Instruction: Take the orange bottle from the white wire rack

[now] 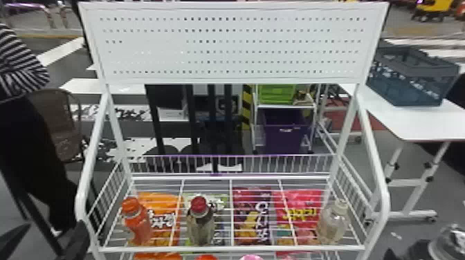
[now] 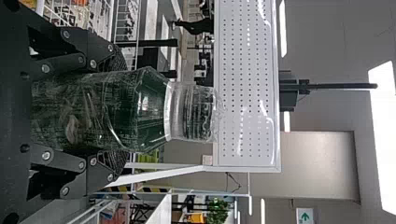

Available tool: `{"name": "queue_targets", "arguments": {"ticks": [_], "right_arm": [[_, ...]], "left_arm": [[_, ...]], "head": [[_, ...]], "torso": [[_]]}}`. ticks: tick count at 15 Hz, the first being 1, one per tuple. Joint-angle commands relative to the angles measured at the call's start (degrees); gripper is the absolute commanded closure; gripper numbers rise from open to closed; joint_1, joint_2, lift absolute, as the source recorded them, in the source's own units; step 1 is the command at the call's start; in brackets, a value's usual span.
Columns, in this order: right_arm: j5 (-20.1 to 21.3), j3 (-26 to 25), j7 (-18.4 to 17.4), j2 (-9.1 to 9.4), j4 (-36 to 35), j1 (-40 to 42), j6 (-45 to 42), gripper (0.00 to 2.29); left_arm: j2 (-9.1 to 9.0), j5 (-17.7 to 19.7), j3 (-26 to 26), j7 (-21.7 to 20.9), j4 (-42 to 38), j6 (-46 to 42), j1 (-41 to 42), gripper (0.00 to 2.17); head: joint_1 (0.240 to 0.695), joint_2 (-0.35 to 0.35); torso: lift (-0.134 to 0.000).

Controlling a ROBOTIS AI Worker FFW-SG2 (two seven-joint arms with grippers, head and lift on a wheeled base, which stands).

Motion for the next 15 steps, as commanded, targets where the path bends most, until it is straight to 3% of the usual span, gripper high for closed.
{"name": "queue_targets", "arguments": {"ticks": [1, 10, 15], "right_arm": [[0.0, 0.0, 0.0, 0.05, 0.0, 0.0, 0.0, 0.95], [-0.1, -0.1, 0.0, 0.05, 0.1, -0.1, 0.1, 0.95], [-0.1, -0.2, 0.0, 0.05, 0.4, -0.4, 0.1, 0.95]], "left_arm": [[0.00, 0.0, 0.0, 0.0, 0.0, 0.0, -0.1, 0.08], [0.00, 0.1, -0.1, 0.0, 0.0, 0.5, -0.3, 0.08], [-0.26, 0.1, -6.3, 0.1, 5.3, -5.1, 1.3, 0.09]], "head": [[0.499, 0.000], [0.499, 0.000], [0.499, 0.000]], "torso": [[0.000], [0.000], [0.000]]}}
